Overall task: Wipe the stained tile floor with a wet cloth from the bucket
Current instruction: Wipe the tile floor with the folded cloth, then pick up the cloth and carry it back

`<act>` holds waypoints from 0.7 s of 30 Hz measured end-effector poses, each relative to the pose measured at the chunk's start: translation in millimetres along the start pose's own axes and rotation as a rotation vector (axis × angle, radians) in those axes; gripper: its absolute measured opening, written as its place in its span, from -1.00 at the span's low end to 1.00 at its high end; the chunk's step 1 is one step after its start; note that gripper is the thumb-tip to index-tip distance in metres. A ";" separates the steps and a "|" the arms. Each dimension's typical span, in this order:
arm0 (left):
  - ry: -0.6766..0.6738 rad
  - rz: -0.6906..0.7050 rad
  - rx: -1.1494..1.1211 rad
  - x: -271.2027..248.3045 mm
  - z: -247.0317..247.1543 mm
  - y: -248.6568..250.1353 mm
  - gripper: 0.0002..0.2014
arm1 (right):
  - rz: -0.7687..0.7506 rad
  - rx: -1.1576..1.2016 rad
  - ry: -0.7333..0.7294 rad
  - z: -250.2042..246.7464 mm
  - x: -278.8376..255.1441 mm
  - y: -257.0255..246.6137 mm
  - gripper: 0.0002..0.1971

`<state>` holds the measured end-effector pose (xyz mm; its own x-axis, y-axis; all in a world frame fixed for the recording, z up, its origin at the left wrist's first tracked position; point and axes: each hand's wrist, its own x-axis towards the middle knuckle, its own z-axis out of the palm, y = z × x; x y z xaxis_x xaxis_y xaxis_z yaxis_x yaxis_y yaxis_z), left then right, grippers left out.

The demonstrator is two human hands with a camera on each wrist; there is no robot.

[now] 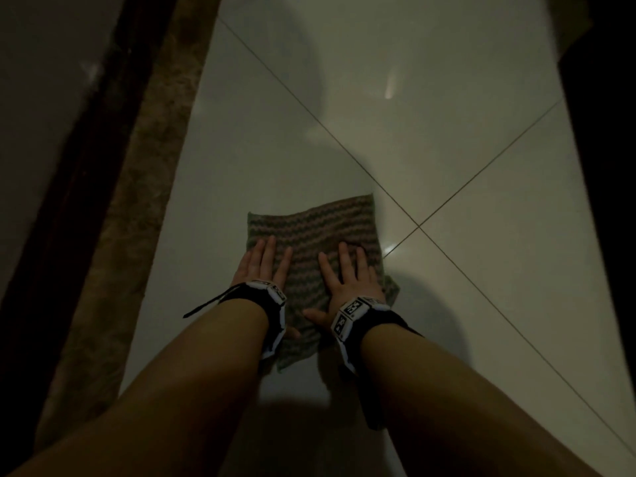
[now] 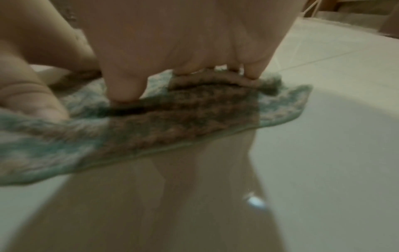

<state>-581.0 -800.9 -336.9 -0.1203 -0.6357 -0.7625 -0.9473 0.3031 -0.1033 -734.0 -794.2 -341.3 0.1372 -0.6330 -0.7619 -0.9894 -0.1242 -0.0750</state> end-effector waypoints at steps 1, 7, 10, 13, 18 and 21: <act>0.000 -0.007 0.001 -3.0 0.2 1.6 0.38 | 0.004 -0.003 -0.020 0.9 -3.2 0.2 0.06; 0.136 -0.049 -0.100 -10.6 -26.2 14.5 0.00 | -0.012 0.165 0.142 -37.0 -11.7 8.6 -0.45; 0.185 -0.049 -0.196 -14.8 -30.2 18.6 -0.40 | 0.017 0.150 0.254 -41.2 -16.3 27.2 -0.59; 0.141 -0.078 -0.215 -13.1 -29.5 22.4 -0.57 | 0.037 0.186 0.254 -29.9 -17.1 36.0 -0.65; 0.152 -0.090 -0.119 -12.5 -39.2 28.0 -0.66 | 0.076 0.301 0.300 -27.3 -19.1 42.1 -0.71; 0.127 -0.050 -0.092 -21.9 -57.3 27.1 -0.60 | 0.059 0.304 0.300 -39.8 -28.3 45.9 -0.70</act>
<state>-621.0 -819.4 -286.4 -0.1032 -0.7345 -0.6707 -0.9756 0.2060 -0.0755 -781.5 -812.4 -297.6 0.0432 -0.8321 -0.5530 -0.9588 0.1209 -0.2570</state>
